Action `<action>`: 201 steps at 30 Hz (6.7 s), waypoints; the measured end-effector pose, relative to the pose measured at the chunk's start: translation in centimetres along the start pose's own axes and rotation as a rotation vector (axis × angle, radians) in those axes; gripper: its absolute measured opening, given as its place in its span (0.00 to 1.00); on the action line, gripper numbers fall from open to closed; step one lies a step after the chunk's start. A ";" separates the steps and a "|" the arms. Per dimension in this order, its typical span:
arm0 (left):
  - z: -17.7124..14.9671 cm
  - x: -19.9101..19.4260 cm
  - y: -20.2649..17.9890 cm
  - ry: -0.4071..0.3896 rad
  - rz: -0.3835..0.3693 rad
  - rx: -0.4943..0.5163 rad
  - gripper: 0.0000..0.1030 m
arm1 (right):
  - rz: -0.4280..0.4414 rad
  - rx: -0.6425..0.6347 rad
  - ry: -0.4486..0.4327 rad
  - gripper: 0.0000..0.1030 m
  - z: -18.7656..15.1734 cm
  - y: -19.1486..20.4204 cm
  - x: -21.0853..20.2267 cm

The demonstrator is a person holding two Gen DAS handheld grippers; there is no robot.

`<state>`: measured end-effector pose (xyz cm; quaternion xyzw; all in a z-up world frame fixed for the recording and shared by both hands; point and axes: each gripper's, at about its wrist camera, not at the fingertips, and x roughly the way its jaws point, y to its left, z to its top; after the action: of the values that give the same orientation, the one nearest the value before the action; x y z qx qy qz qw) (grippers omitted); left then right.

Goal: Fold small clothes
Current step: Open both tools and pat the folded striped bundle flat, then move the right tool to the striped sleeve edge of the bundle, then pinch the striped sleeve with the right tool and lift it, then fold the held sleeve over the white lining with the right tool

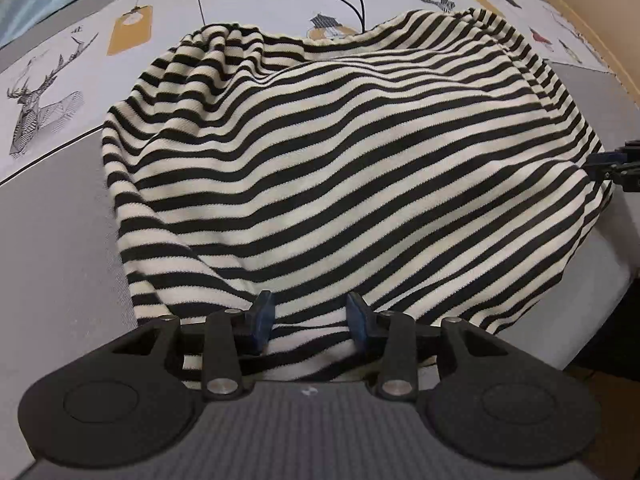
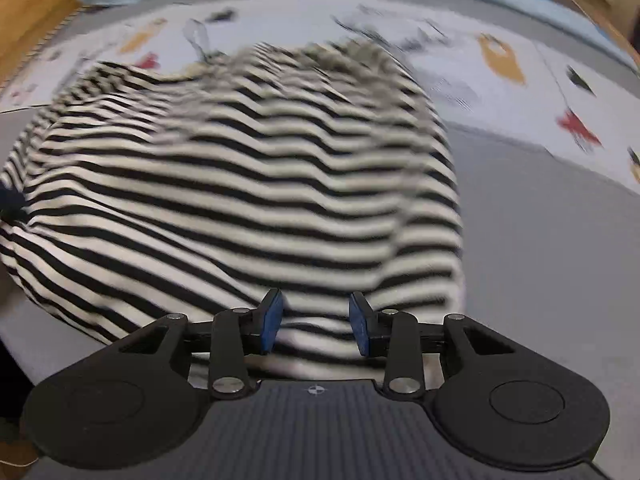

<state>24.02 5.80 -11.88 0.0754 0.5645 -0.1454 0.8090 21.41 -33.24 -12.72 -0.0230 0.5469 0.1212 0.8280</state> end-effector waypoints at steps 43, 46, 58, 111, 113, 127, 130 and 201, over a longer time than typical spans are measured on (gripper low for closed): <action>-11.4 -21.8 4.6 -0.638 0.093 -0.477 0.81 | 0.019 0.138 -0.390 0.49 -4.5 19.7 -10.6; -11.6 -21.7 5.7 -0.643 0.077 -0.514 0.81 | 0.051 0.125 -0.396 0.49 -4.2 21.1 -10.7; -11.5 -21.6 7.8 -0.618 0.071 -0.584 0.81 | 0.062 -0.066 -0.391 0.49 -3.0 26.0 -7.9; -6.1 -7.8 13.7 -0.275 -0.621 -1.032 0.98 | 0.221 -0.321 -0.572 0.09 0.6 31.0 -6.9; -4.8 -6.5 13.4 -0.237 -0.586 -1.019 0.99 | 0.234 -0.315 -0.573 0.09 0.6 30.1 -7.4; 0.1 -0.6 12.1 -0.110 -0.491 -0.873 0.18 | 0.319 -0.338 -0.525 0.09 0.0 28.9 -8.4; -1.1 -2.5 12.9 -0.176 -0.465 -0.851 0.14 | 0.353 -0.365 -0.507 0.09 0.0 29.9 -8.0; 1.4 -4.1 -10.9 -0.184 -0.414 0.110 0.42 | 0.441 0.576 -0.259 0.00 -5.4 -7.9 -9.2</action>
<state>20.43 -4.28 -7.10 -0.0119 0.4832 -0.3450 0.8046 14.87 -43.43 -7.24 0.3441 0.4415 0.1395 0.8168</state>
